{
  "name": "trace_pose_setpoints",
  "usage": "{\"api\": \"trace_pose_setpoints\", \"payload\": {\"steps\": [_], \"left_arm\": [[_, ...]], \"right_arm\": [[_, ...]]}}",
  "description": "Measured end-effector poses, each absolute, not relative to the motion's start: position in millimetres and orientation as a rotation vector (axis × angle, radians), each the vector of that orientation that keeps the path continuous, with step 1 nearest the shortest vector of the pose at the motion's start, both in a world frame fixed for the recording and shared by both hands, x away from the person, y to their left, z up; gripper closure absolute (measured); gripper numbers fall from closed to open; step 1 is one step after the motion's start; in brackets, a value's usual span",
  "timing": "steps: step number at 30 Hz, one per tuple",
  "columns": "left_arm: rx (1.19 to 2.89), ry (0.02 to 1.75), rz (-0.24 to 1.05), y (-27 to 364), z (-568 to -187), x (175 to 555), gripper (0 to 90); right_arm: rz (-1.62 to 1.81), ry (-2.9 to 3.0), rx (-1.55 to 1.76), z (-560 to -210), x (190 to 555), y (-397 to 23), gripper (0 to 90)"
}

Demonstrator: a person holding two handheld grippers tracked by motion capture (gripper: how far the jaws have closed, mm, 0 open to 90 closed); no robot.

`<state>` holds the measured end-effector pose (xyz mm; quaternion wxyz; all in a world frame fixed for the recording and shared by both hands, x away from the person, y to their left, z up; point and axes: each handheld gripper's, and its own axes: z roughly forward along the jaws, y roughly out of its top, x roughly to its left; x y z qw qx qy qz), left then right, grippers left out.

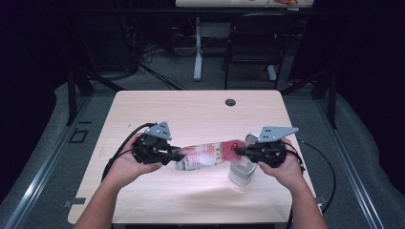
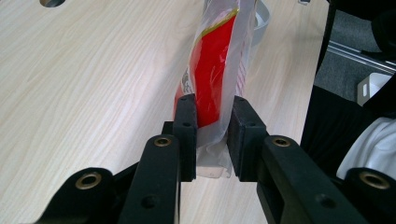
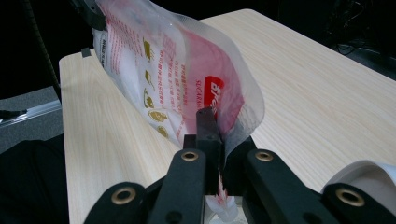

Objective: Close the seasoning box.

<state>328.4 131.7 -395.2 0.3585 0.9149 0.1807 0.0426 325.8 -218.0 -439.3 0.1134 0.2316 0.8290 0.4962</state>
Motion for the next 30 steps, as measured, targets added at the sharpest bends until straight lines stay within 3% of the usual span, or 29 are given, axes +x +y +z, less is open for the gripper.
{"api": "trace_pose_setpoints", "payload": {"steps": [30], "left_arm": [[2.359, 0.441, 0.124, 123.5, -381.3, 331.8, 75.9]], "right_arm": [[1.431, 2.432, 0.701, -439.5, 326.3, -222.0, 88.2]]}}
